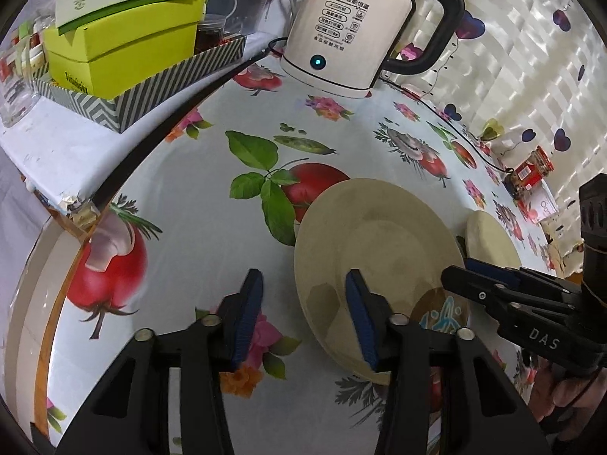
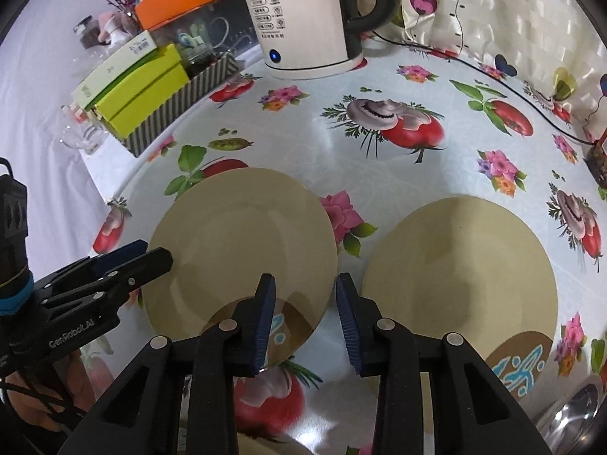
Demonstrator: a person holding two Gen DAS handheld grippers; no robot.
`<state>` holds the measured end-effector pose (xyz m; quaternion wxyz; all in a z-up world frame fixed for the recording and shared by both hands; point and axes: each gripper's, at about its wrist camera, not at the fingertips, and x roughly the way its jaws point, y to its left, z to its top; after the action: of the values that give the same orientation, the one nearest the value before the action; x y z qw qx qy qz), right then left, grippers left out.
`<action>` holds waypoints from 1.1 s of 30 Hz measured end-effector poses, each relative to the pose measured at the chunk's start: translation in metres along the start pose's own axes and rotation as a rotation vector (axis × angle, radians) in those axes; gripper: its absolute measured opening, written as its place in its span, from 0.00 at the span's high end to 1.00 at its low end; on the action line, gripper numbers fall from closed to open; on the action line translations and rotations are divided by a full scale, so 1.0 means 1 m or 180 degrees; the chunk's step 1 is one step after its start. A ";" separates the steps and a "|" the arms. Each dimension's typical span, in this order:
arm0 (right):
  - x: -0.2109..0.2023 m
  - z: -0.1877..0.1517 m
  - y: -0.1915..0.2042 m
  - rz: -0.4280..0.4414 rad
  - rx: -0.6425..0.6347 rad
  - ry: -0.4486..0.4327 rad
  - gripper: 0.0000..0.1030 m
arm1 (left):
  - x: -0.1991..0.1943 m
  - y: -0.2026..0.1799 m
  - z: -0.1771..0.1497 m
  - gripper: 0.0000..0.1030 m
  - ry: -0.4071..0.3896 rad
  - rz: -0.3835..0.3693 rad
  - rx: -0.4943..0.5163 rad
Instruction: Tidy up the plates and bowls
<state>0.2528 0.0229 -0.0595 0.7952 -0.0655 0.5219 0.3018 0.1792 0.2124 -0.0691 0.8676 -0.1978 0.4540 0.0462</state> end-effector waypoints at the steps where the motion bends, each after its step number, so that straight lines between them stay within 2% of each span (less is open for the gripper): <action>1: 0.002 0.001 -0.001 0.0012 0.0012 0.0017 0.69 | 0.000 0.000 0.000 0.64 0.0006 -0.0013 0.0003; 4: 0.007 0.000 -0.003 0.0030 0.0045 0.0040 0.72 | 0.002 -0.001 -0.001 0.75 0.0036 -0.0112 -0.0015; 5: 0.006 0.000 -0.004 0.0041 0.0054 0.0028 0.72 | 0.002 -0.002 -0.001 0.75 0.0038 -0.0112 -0.0012; 19: 0.002 -0.001 -0.001 -0.0031 0.0078 0.0026 0.73 | -0.012 -0.012 -0.001 0.76 -0.0026 -0.0068 0.0047; 33: -0.043 -0.017 0.006 -0.0056 0.0085 -0.0058 0.73 | -0.056 -0.037 -0.017 0.76 -0.0083 -0.0032 0.0174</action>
<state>0.2241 0.0031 -0.0288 0.8033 -0.0567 0.5180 0.2884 0.1432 0.1775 -0.0220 0.8787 -0.1756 0.4427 0.0320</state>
